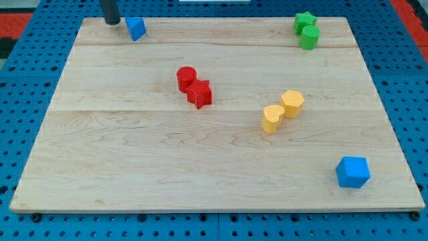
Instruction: Move the blue triangle towards the blue cube
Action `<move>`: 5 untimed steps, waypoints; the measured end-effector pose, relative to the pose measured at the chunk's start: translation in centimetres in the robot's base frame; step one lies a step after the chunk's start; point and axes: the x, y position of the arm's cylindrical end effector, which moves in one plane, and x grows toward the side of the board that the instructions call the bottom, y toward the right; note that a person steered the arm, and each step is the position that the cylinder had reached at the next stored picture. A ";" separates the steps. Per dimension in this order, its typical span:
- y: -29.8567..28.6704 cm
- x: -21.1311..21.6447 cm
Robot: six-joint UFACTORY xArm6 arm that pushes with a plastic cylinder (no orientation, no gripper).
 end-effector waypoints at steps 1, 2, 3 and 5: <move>1.4 2.9; -0.6 -0.9; -3.5 -2.4; 5.7 0.6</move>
